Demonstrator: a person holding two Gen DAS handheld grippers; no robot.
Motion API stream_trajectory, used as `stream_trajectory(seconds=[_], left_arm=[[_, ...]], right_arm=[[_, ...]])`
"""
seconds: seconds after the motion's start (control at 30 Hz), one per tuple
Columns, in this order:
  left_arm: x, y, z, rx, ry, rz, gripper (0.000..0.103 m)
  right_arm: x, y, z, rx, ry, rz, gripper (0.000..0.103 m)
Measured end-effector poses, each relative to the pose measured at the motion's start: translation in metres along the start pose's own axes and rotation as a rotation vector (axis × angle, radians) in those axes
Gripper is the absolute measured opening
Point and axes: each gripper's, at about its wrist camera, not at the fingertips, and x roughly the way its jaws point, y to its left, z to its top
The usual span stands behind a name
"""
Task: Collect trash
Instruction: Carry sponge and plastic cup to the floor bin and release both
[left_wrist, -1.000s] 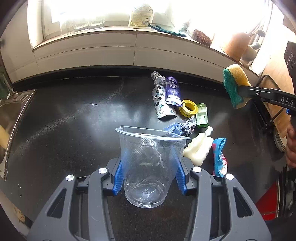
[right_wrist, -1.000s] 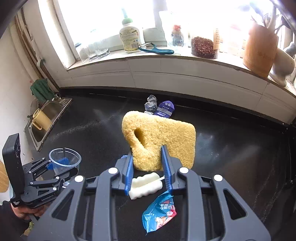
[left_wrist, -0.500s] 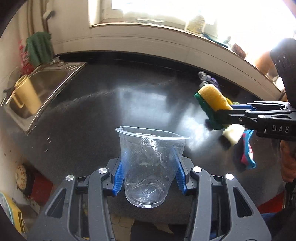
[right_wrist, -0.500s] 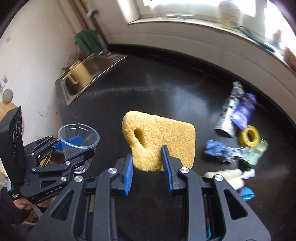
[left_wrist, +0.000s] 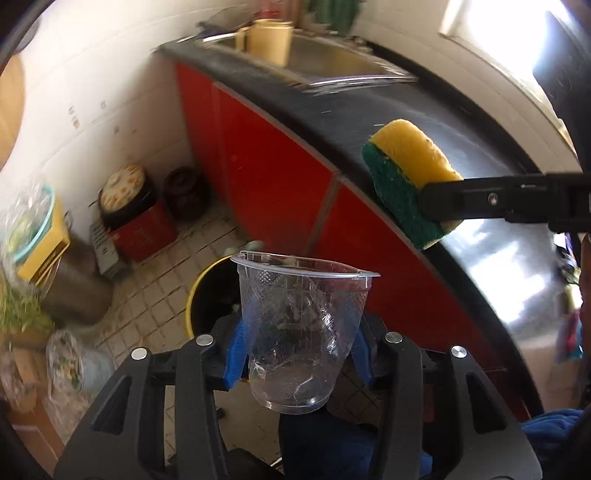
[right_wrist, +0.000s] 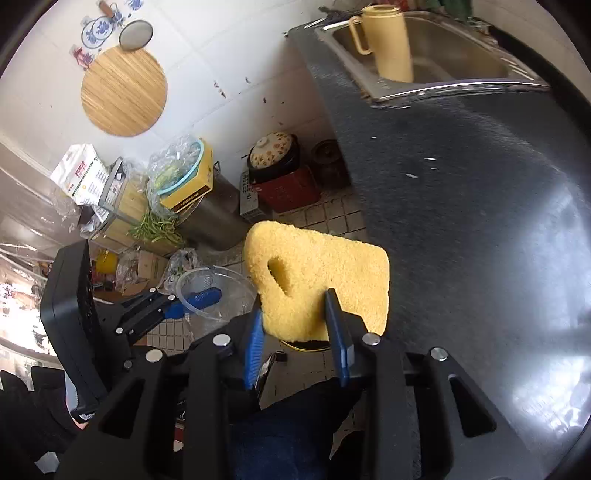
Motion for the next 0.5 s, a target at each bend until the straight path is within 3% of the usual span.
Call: stream_trajectory(seconds=[0.3,0.5], left_arm=[[0.068,0.061,-0.020,-0.124,0.074,0.018,0.046],[0.096,0.072,-0.027,-0.149,0.119,-0.021,0.051]], right_arm=[[0.115,0.009,0.036,-0.041,0.155,-0.027,0.035],[0.148,-0.004,0.042,-0.048,0.220,-0.058,0.041]])
